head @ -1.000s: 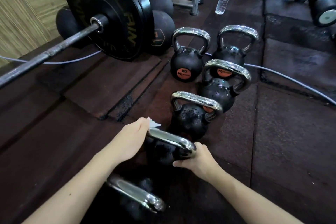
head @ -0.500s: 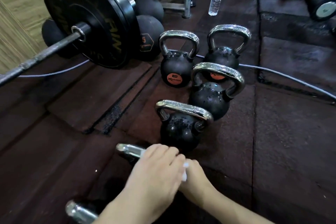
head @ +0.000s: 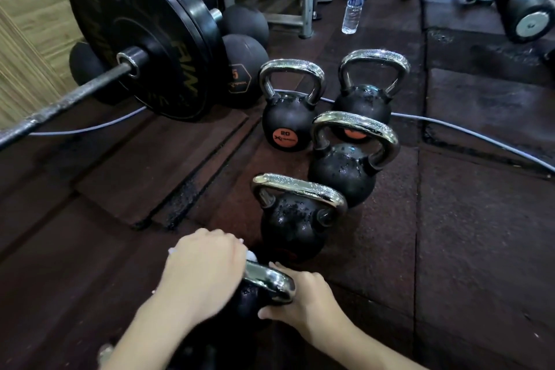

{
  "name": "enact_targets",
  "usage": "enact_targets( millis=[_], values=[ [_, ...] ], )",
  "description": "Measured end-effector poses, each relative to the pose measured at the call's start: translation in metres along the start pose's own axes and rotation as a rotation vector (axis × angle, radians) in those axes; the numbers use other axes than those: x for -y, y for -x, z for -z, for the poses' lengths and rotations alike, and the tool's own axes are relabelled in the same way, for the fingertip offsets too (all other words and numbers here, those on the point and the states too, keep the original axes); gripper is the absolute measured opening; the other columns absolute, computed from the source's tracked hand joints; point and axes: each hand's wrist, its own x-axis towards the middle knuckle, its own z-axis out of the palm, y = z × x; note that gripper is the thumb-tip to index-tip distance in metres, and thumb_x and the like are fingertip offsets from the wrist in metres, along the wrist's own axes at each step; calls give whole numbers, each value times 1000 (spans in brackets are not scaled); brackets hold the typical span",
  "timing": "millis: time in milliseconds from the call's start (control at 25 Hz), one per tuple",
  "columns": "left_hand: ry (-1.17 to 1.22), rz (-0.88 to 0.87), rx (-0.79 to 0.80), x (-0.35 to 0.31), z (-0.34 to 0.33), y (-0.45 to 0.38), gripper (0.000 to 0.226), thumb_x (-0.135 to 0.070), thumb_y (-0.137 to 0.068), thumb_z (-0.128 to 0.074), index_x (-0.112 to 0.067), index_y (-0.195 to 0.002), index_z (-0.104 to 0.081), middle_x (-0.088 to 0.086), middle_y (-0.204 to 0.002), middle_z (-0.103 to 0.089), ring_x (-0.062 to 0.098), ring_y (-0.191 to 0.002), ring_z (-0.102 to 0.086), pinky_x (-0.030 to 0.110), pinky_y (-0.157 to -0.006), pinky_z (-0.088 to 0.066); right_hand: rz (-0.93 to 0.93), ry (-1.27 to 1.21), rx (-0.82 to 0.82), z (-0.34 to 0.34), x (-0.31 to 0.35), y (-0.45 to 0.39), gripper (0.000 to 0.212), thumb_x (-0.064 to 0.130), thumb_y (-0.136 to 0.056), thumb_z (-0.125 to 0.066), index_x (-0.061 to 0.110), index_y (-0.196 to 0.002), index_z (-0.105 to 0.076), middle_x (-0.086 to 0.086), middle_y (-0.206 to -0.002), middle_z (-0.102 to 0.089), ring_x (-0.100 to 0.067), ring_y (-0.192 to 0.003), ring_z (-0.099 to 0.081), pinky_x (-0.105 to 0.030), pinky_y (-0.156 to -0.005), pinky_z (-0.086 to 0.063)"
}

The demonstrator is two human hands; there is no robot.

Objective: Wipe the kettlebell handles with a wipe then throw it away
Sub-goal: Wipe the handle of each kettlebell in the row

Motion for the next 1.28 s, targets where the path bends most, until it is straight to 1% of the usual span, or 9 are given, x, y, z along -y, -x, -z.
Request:
enact_targets(
  millis=[240, 320, 400, 480, 560, 720, 1000, 1160, 1280],
  values=[
    [91, -316, -104, -54, -33, 34, 23, -29, -81, -49, -21, -82, -71, -2, -80, -65, 26, -75, -63, 41, -82, -39, 30, 117, -74, -7, -5, 2, 39, 51, -62, -28, 12, -64, -35, 7, -54, -40, -15, -58, -47, -17, -49, -17],
    [55, -293, -196, -50, -52, 28, 31, -29, -86, -50, -23, -99, -77, -6, -98, -72, 19, -94, -65, 39, -99, -40, 9, 87, -61, -7, -5, -1, 40, 59, -62, -39, 20, -64, -48, 4, -63, -57, -11, -62, -54, -19, -54, -28],
    [232, 111, 195, -26, -45, 24, 43, -23, -98, -38, -19, -108, -79, -4, -111, -76, 15, -109, -65, 36, -109, -41, 9, -2, -68, -5, -4, -2, 58, 68, -56, -63, 35, -105, -69, 15, -107, -73, 0, -99, -64, -17, -75, -44],
    [511, 401, 201, 0, -43, 21, 56, -25, -103, -23, -9, -114, -75, 6, -120, -74, 24, -117, -65, 41, -113, -40, 34, -74, -51, -6, -4, -1, 91, 66, -51, -77, 46, -137, -55, 25, -138, -57, 9, -127, -50, -14, -103, -41],
    [533, 121, -28, 32, -49, 21, 52, -45, -103, -27, -17, -107, -71, -11, -109, -71, 10, -108, -63, 33, -102, -43, 62, -129, -33, -4, -6, -1, 97, 62, -51, -82, 44, -141, -51, 23, -144, -52, 11, -133, -43, -17, -112, -36],
    [903, 254, -44, 77, -38, 3, 66, -67, -92, -34, -7, -86, -63, 12, -86, -69, 13, -80, -63, 38, -82, -48, 94, -52, 61, 20, -28, -8, 81, 55, -56, -85, 33, -131, -64, 16, -128, -67, 7, -120, -58, -25, -104, -46],
    [861, 244, -485, 43, 8, -71, 38, -14, -111, -37, -33, -100, -67, -9, -112, -69, -6, -105, -59, -2, -92, -34, -65, -40, -233, 104, -72, -32, 72, 61, -49, -87, 34, -111, -60, 20, -104, -68, 6, -99, -62, -19, -88, -50],
    [427, -184, -275, -22, -20, -94, 40, -24, -104, -33, -31, -137, -54, 0, -144, -55, 22, -137, -48, 35, -119, -32, -53, -166, -125, 109, -66, -55, 99, 57, -44, -94, 43, -133, -54, 27, -116, -67, 12, -113, -57, -18, -101, -44],
    [109, -249, -200, -73, -36, -102, 46, -39, -100, -37, -14, -132, -61, 10, -121, -65, 34, -117, -58, 51, -112, -39, -79, -162, -101, 88, -74, -68, 86, 62, -42, -92, 38, -119, -62, 21, -107, -71, 8, -105, -63, -28, -97, -52]
  ],
)
